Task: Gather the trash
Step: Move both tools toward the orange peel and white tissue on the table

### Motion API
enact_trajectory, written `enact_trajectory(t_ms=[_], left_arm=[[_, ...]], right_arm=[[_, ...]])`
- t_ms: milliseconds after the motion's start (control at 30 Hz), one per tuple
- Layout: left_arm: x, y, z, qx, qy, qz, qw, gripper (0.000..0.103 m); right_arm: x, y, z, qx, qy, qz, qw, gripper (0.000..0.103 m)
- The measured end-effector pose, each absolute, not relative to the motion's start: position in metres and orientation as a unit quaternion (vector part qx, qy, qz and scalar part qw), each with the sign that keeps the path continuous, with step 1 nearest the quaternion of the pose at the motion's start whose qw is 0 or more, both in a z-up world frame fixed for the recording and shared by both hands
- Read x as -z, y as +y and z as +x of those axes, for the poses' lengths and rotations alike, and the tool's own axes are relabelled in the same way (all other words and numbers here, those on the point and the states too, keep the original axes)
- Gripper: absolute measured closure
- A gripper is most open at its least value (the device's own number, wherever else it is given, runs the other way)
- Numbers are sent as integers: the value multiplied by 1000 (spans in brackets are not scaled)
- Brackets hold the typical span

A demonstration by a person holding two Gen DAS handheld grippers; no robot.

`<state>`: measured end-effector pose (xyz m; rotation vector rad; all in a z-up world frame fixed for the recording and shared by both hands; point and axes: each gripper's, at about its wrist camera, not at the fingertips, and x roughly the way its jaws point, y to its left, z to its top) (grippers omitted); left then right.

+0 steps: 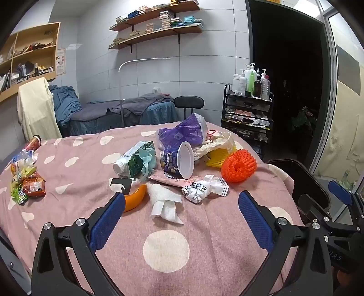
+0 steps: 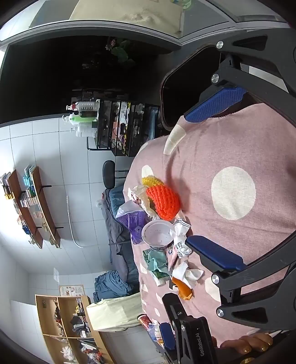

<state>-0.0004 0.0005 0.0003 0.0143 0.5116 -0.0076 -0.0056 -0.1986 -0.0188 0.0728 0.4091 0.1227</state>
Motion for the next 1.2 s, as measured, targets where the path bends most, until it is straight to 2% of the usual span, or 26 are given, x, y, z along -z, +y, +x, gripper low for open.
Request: enact_trajectory(t_ms=[1200], left_arm=[[12,4,5,8,271,5,963,5]], right_arm=[[31,-192,7,-67,222,37,972,5]])
